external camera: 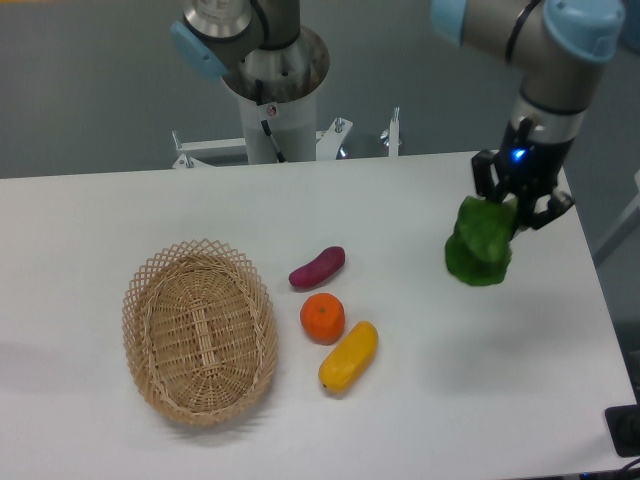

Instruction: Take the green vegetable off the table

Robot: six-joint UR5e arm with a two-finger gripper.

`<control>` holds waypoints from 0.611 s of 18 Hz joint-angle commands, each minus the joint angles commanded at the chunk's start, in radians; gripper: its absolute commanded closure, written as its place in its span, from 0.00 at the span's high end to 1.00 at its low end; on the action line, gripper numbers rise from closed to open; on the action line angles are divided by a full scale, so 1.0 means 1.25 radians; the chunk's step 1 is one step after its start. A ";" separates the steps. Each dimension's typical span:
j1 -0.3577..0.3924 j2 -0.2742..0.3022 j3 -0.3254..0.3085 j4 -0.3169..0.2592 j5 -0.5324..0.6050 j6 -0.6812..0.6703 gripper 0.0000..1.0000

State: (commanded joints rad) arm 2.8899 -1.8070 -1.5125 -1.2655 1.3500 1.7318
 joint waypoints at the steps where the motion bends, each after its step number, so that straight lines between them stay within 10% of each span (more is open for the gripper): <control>1: 0.004 0.000 -0.001 0.000 -0.001 0.001 0.38; 11: 0.004 0.000 0.009 0.000 0.000 0.001 0.39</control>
State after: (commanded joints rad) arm 2.8946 -1.8070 -1.5018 -1.2655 1.3499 1.7334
